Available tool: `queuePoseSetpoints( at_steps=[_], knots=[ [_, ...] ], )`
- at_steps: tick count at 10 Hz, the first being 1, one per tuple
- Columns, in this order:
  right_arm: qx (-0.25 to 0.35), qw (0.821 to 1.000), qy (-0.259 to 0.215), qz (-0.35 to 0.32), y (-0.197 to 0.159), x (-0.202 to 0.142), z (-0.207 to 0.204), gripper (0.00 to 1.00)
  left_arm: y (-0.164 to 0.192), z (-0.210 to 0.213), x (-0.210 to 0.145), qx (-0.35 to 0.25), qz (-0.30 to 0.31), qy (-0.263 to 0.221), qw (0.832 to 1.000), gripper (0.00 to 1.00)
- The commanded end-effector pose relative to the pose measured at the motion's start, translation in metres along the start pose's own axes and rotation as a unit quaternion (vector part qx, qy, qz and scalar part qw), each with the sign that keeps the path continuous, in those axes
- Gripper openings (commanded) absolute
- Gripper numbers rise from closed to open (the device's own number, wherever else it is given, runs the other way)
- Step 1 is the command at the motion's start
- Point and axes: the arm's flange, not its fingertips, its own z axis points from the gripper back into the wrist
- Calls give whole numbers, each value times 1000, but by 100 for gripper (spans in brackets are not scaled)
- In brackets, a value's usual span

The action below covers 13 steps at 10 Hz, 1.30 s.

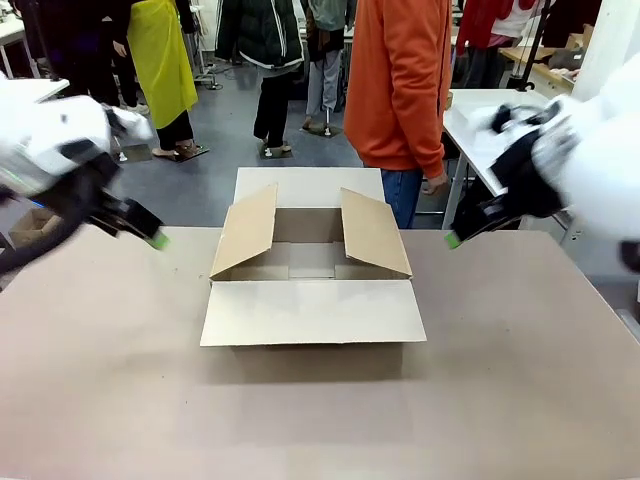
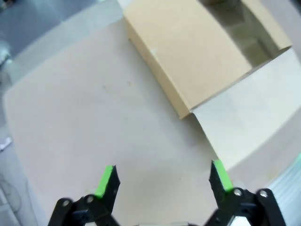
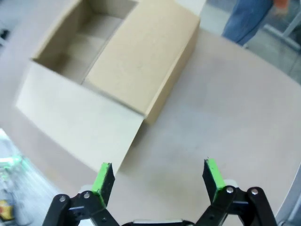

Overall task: Pack the gift set into the box.
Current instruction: Place both hands on the side flaps of the Package Box and spread them outward.

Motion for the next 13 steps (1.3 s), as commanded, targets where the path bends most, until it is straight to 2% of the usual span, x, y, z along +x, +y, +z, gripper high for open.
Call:
queuePoseSetpoints(
  at_steps=[1, 2, 3, 4, 5, 6, 7, 8, 9, 10, 13],
  knots=[
    [127, 985, -2, -121, -45, -28, 35, 100, 22, 31, -63, -101, 33, -54, 993, 100],
    [205, 955, -34, -213, -86, -50, 55, 100, 64, 49, -80, -233, 74, -88, 966, 100],
    [275, 919, -100, -265, -124, -80, 76, 100, 110, 56, -100, -318, 132, -114, 932, 100],
    [311, 883, -164, -311, -158, -116, 93, 100, 161, 58, -127, -377, 206, -162, 888, 100],
    [329, 847, -211, -360, -192, -153, 102, 100, 205, 57, -160, -418, 281, -213, 837, 100],
    [356, 797, -259, -413, -230, -200, 102, 100, 228, 49, -193, -426, 337, -252, 801, 100],
    [368, 753, -295, -458, -259, -238, 95, 100, 234, 43, -217, -435, 369, -287, 769, 100],
    [339, 730, -318, -501, -277, -265, 84, 100, 234, 37, -231, -420, 399, -311, 753, 100],
    [229, 771, -308, -508, -273, -268, 73, 100, 235, 63, -213, -382, 282, -231, 849, 100],
    [324, 780, -257, -470, -269, -266, 116, 100, 235, 63, -213, -382, 282, -231, 849, 100],
    [324, 780, -257, -470, -269, -266, 116, 100, 235, 63, -213, -382, 282, -231, 849, 100]
  ],
)
